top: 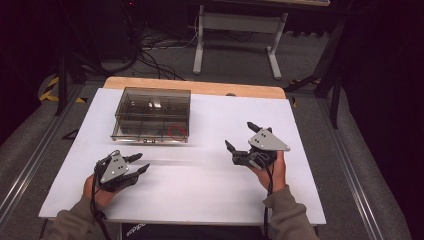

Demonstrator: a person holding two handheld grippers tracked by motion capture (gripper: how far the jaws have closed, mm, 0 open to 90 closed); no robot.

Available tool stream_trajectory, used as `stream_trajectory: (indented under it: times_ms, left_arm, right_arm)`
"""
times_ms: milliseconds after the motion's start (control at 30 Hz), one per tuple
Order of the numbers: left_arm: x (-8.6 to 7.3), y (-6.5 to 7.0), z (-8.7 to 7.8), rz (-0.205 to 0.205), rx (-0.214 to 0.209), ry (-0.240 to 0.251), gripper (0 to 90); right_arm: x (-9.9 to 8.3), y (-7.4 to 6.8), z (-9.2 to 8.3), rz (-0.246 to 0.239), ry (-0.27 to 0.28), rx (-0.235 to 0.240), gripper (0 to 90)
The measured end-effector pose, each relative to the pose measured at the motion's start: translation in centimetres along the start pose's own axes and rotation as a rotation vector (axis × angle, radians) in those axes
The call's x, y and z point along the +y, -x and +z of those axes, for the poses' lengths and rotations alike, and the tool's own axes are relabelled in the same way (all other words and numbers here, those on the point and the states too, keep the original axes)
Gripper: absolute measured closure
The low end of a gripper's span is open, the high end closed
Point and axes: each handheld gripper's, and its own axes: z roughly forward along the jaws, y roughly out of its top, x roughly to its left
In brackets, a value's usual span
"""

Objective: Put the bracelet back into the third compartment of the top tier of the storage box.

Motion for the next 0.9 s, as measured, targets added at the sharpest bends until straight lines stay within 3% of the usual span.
stream_trajectory:
  times_ms: [233,467,900]
  left_arm:
    - [0.0,0.0,-0.1,0.002,0.015,0.0,79.3]
    - [0.0,-0.1,-0.2,0.003,0.062,-0.012,89.0]
    - [0.0,-0.3,-0.1,-0.008,0.067,-0.001,89.6]
  right_arm:
    - [-0.9,0.0,-1.2,-0.004,0.0,0.003,12.2]
    - [-2.0,0.2,-2.5,-0.001,0.018,-0.005,11.9]
    - [-4.7,0.6,-4.7,0.013,-0.009,-0.034,11.1]
